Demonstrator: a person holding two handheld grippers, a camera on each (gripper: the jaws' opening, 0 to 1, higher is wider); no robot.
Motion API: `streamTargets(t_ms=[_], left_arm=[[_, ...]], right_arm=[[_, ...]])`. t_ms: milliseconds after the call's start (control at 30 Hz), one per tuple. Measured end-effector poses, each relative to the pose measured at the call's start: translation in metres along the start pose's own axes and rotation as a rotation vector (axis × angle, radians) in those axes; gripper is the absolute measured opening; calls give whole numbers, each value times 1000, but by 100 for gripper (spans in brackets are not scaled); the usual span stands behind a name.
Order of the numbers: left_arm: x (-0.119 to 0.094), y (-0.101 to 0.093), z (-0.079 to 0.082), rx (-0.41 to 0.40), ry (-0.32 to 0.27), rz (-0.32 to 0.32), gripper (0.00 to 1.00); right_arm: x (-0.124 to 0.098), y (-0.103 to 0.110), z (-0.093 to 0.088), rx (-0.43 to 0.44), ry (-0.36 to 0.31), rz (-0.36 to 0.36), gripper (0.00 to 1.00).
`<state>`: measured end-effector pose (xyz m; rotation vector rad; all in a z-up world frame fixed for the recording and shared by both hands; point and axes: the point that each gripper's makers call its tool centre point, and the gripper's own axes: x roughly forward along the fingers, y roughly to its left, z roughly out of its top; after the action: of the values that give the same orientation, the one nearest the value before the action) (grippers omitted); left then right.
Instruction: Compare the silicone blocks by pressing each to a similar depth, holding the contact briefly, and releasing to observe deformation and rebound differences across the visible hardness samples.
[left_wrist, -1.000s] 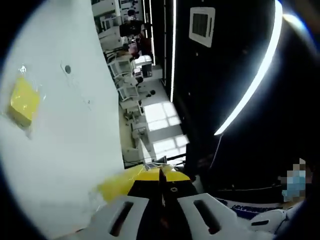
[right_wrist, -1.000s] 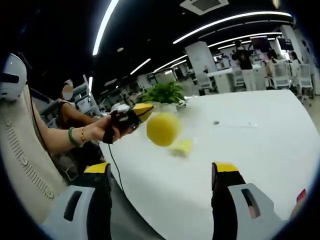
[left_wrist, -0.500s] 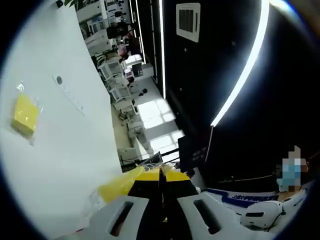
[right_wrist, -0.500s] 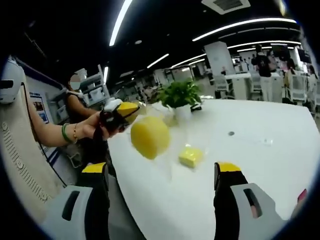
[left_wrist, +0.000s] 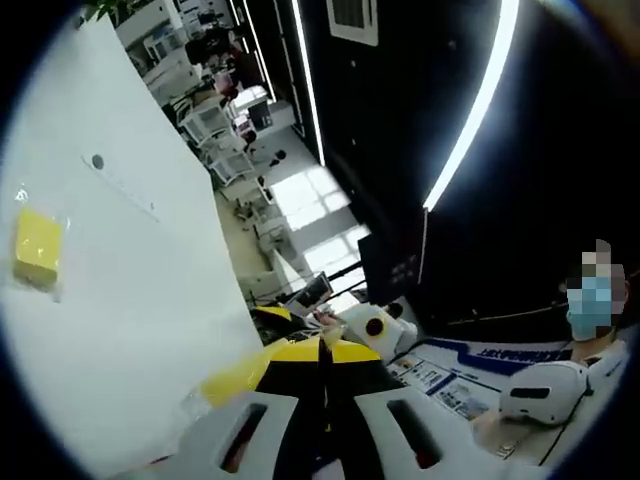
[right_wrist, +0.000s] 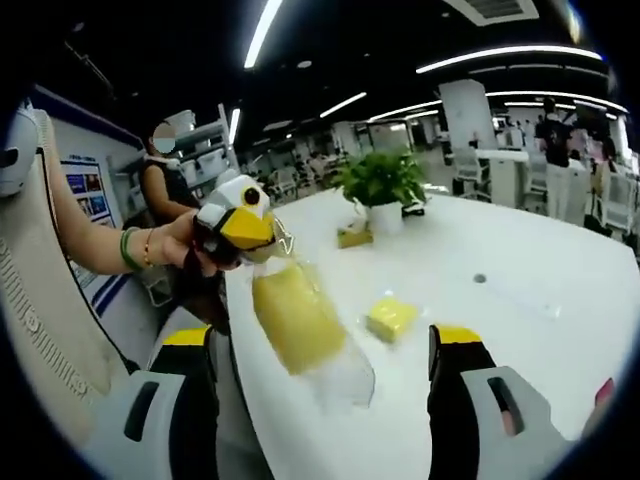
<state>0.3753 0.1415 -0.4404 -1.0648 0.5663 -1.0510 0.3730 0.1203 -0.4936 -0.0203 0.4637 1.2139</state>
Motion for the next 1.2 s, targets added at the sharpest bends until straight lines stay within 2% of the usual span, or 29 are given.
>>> streamTargets(t_ms=[233,400,567,800,867,967,1067,1100,1200], left_arm=[[4,1,-1,-11,24,-15,0],[5,0,-5,-9,45,-21,0],[4,1,-6,-15,53,-24,0],[4,0,-5,-21,51,-26,0],[4,-1,-5,-18,51,-29,0],[3,-1,-3,-6,37,-23,0],[1,-2,-4,-5,42,-28,0],[1,-2,-5,-4,44,-28,0],[0,-3,-6,1,48,-27,0]], right_arm=[[12,6,-2,-15,38,61,74],[22,10,-8,-45,95,115,72],[30,15,-10,-50,122,172,61],[36,18,-11,-52,136,227,46],[37,16,-12,-54,141,246,38],[38,19,-10,-73,134,258,36],[37,25,-10,-93,132,270,33],[37,28,-10,-124,126,279,31],[37,30,-11,-130,132,279,29]])
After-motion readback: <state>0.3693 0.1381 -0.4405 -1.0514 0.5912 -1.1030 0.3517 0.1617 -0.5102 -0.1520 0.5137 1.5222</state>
